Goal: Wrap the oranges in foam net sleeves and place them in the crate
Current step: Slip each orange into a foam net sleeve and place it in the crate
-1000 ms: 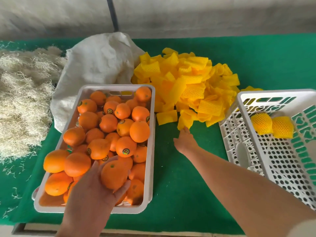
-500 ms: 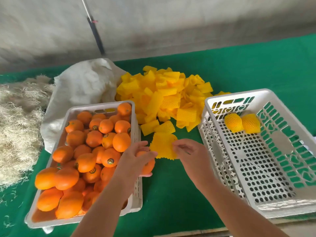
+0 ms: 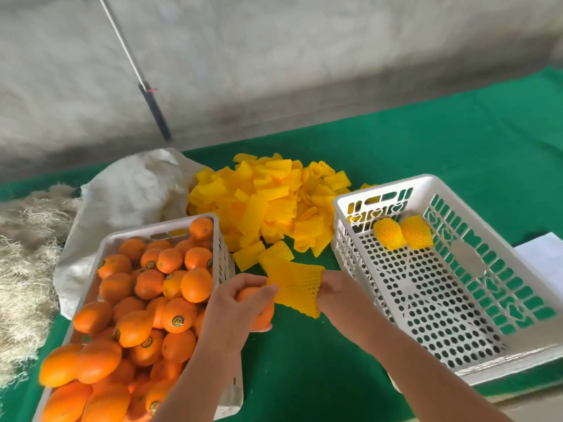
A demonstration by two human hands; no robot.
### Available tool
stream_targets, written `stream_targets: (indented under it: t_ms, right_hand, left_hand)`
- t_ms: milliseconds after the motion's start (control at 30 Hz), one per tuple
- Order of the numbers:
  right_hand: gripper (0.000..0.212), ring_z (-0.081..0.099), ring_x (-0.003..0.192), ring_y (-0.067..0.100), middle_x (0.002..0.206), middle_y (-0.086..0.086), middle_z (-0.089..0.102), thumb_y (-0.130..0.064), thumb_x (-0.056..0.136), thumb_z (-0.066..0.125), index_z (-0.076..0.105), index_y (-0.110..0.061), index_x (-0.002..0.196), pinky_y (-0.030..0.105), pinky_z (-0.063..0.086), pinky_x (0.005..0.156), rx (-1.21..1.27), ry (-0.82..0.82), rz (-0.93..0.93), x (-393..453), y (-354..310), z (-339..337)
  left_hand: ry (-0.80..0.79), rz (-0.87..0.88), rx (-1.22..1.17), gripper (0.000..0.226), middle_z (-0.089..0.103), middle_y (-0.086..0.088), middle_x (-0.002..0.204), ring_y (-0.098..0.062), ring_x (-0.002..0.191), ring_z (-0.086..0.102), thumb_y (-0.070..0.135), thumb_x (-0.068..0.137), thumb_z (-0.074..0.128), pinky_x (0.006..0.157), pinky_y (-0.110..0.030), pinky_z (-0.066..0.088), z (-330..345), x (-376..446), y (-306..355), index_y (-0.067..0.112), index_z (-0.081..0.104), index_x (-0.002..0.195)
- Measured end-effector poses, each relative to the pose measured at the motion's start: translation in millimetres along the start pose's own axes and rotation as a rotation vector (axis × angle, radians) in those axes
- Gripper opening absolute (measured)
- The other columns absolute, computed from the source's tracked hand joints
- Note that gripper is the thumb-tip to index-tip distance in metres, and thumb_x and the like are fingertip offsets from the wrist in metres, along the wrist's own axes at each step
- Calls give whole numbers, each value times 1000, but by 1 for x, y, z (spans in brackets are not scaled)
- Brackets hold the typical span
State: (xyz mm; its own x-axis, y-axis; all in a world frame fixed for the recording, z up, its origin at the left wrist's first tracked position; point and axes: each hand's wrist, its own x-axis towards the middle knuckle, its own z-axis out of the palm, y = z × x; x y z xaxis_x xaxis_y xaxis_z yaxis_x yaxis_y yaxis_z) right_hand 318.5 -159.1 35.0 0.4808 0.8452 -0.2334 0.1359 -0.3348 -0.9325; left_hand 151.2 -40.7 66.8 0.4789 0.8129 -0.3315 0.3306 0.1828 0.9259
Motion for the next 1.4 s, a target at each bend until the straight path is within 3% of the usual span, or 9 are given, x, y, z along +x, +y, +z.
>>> stream_targets:
  t_ms: [133,300,433,600,700,767,833,1067,1400]
  right_hand:
    - [13,34,34,3,50,-11,62,-20,90,76,79,-31,82,16,29,36,30,65,-55,1,-10,-1]
    - [13,35,40,4,67,15,63,-7,82,70,68,-5,94,21,28,38,-121,75,-60,10,-15,5]
    - [26,49,55,12,93,22,70,-18,84,78,64,-5,102,36,40,48,-113,-14,-126,15,-31,6]
    - [48,70,104,5,115,-9,74,-44,79,88,64,-30,118,33,61,85,-109,-113,-277,13,-49,5]
    - [57,67,90,-11,124,-22,70,-57,73,86,59,-47,123,15,51,74,-75,-158,-318,6,-60,6]
    - [56,65,94,-14,126,-25,67,-57,75,84,56,-52,124,16,51,77,-65,-179,-339,3,-63,7]
    - [53,66,104,-8,126,-23,68,-51,79,83,57,-50,125,22,56,78,-41,-197,-357,1,-65,8]
    - [38,61,62,-12,109,-22,71,-43,77,80,59,-54,108,7,42,49,-36,-196,-388,-5,-62,13]
    - [15,55,53,-9,98,-20,73,-28,94,72,65,-37,104,6,40,50,-96,-207,-436,-1,-61,17]
  left_hand:
    - [28,22,-25,37,62,3,121,-28,101,68,53,64,96,62,-34,64,-6,-4,10,34,81,92]
    - [10,36,-121,50,71,-6,118,-38,103,70,55,62,89,67,-37,63,-25,-9,22,25,80,100]
    - [-134,6,-229,54,75,-12,119,-34,107,73,53,68,84,71,-38,61,-46,-12,34,17,78,107]
    - [19,57,-443,35,76,-11,114,-22,102,74,33,82,88,78,-30,61,-74,-10,42,11,76,107]
    - [14,63,-625,25,72,1,97,-22,89,69,21,88,81,99,-19,49,-91,-10,42,7,70,104]
    - [-58,61,-611,36,75,-17,124,-37,116,71,20,96,60,108,-44,53,-81,-10,47,4,69,127]
    - [-150,68,-509,40,71,-17,133,-36,123,69,22,92,65,102,-52,56,-79,-8,51,15,70,131]
    - [-157,75,-124,55,74,-2,125,-29,115,74,30,69,95,99,-47,60,-73,-11,47,33,75,119]
    - [-253,77,-76,28,75,-4,126,-24,116,73,42,99,58,98,-38,60,-71,-14,44,41,74,122]
